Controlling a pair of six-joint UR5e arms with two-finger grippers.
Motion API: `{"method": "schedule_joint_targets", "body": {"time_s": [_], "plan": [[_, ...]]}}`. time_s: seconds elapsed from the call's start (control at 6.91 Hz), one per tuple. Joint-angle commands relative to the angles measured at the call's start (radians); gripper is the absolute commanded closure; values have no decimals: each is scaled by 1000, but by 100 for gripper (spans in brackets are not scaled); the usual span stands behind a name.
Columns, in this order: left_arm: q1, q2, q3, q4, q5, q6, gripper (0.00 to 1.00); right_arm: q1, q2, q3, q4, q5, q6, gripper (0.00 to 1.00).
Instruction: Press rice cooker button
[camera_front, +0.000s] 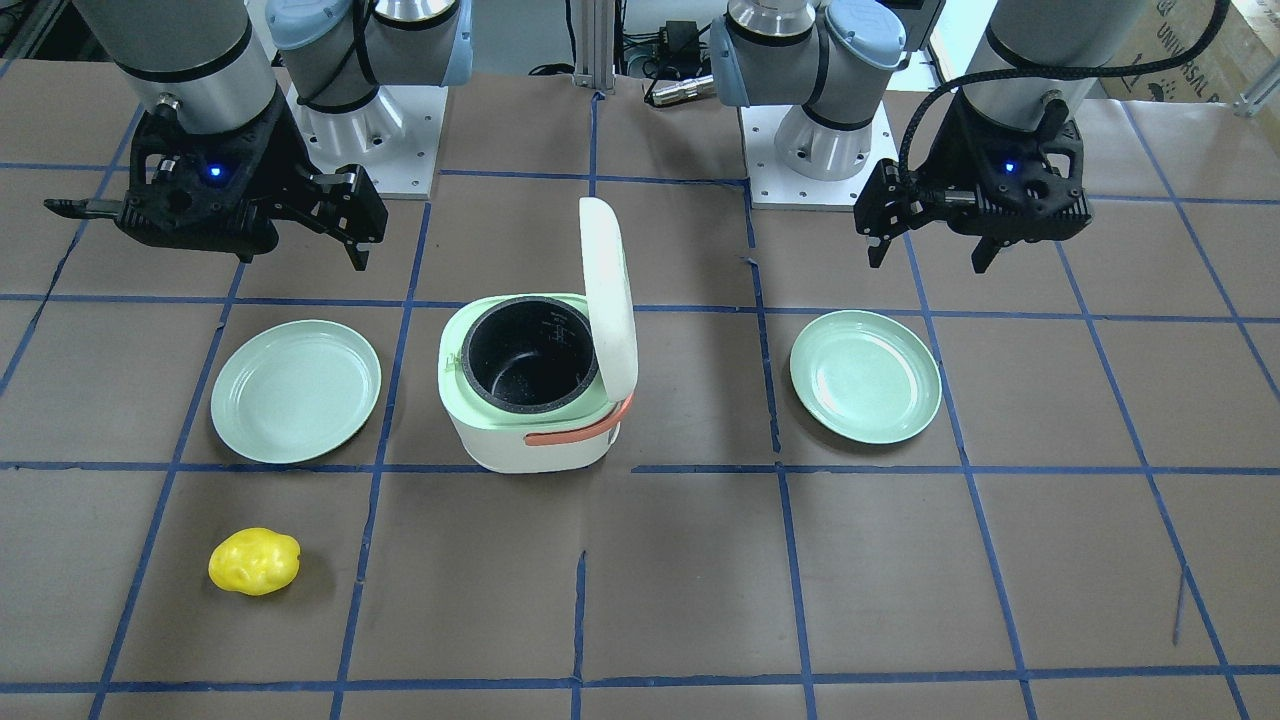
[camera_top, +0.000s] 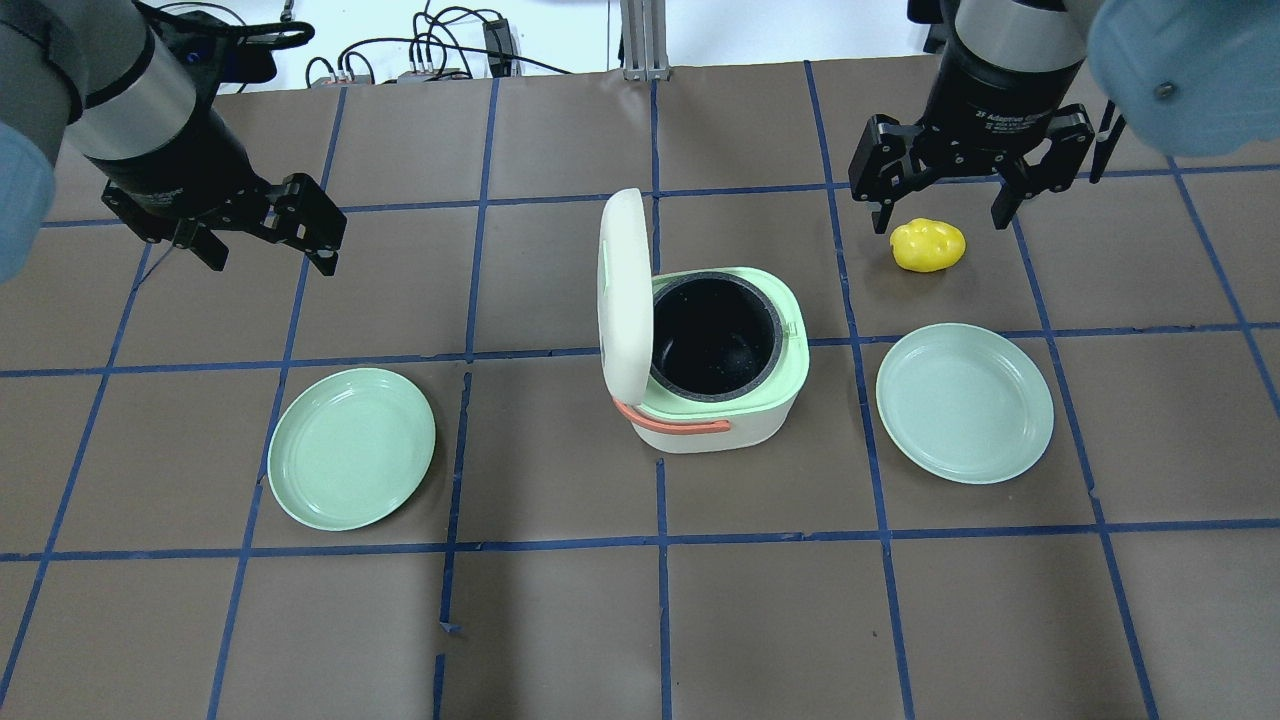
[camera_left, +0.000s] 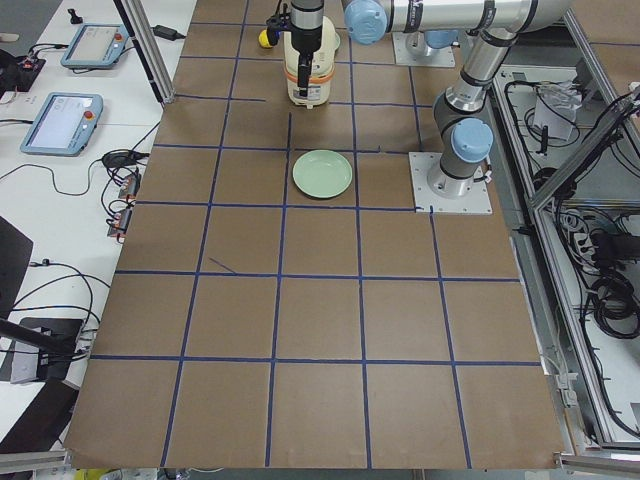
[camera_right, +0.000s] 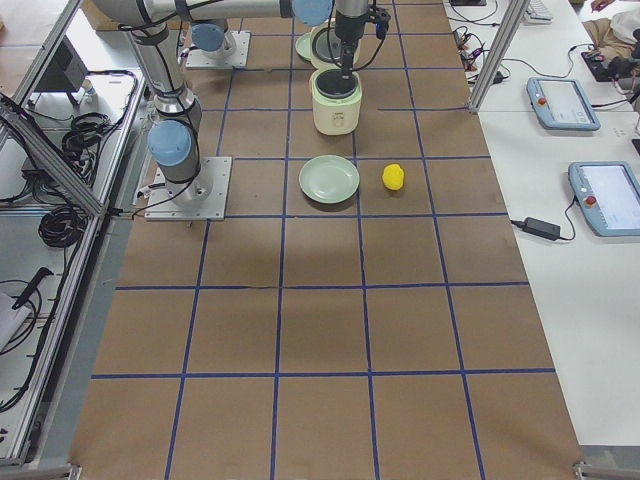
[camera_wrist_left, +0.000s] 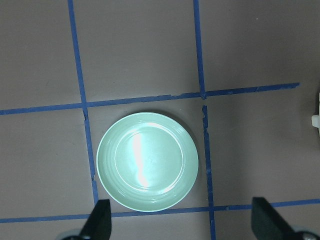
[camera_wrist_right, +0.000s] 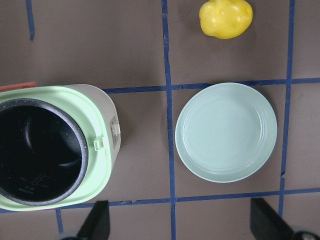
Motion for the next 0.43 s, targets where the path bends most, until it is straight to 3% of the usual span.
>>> {"method": "schedule_joint_targets", "body": {"time_s": [0.0, 0.29], "plan": [[0, 0, 0, 0, -1, 0, 0, -4, 0, 6, -1, 14, -2, 1], [0, 0, 0, 0, 0, 0, 0, -3, -11, -1, -1, 11, 10, 1]]}}
